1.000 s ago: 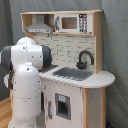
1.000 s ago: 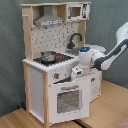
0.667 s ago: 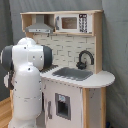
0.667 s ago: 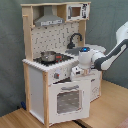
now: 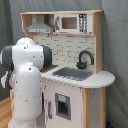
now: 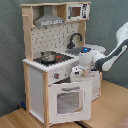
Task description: Play with the kitchen
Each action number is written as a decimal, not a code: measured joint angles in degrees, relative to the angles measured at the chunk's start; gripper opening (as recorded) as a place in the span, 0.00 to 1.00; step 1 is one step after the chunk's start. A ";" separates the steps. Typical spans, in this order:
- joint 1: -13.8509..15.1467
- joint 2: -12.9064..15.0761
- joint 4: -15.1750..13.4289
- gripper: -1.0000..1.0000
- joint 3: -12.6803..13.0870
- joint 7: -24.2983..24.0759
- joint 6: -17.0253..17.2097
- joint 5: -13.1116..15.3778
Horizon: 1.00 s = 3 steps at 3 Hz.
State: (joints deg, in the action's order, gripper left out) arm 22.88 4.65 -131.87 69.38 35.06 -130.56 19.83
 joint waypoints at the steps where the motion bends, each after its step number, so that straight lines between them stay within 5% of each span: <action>1: -0.84 0.59 -0.18 0.00 1.80 -5.48 -0.30 0.00; 3: -0.87 0.58 -1.95 0.00 6.68 -15.89 -1.41 0.00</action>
State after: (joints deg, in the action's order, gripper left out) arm 22.01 5.23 -133.81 76.06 19.17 -131.97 19.83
